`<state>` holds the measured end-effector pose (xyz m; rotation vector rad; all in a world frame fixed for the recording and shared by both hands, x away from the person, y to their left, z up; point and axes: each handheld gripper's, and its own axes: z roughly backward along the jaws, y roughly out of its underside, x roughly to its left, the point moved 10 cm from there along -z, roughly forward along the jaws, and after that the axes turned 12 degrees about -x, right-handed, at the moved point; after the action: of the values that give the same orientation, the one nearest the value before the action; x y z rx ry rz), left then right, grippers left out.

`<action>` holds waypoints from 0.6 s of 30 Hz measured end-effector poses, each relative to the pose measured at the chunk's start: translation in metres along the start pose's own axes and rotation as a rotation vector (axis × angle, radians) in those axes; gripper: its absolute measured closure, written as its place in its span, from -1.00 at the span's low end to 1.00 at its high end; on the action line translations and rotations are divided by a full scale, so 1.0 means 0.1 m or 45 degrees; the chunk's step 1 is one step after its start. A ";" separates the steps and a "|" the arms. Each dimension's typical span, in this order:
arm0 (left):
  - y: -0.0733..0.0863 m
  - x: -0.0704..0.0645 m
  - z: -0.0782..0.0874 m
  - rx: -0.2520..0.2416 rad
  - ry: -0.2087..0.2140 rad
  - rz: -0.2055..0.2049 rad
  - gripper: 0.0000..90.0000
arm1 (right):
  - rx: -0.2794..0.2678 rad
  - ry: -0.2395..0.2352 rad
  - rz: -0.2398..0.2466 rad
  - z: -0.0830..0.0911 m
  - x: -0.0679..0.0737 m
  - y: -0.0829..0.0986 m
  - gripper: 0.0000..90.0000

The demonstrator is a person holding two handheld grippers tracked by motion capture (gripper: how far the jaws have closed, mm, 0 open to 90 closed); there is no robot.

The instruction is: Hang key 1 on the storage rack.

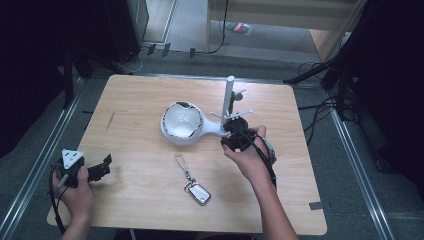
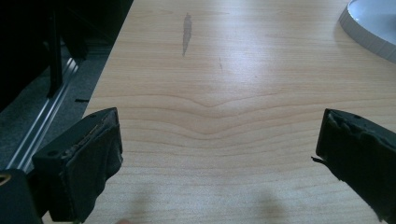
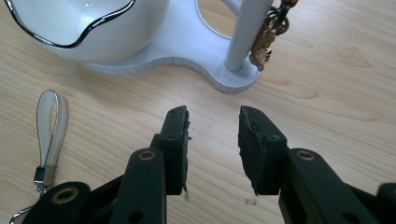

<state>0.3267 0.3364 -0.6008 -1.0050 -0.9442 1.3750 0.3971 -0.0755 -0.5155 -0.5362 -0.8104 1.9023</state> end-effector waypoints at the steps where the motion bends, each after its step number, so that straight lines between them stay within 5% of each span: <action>1: 0.00 0.00 0.00 0.000 0.001 -0.001 -0.99 | 0.007 -0.002 0.000 -0.01 0.01 0.01 0.41; 18: 0.00 0.00 0.00 0.001 0.009 0.005 -0.99 | 0.151 -0.073 -0.024 -0.10 0.21 0.14 0.34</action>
<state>0.3265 0.3365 -0.6008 -1.0111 -0.9373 1.3745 0.3864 -0.0577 -0.5332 -0.4012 -0.7315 1.9418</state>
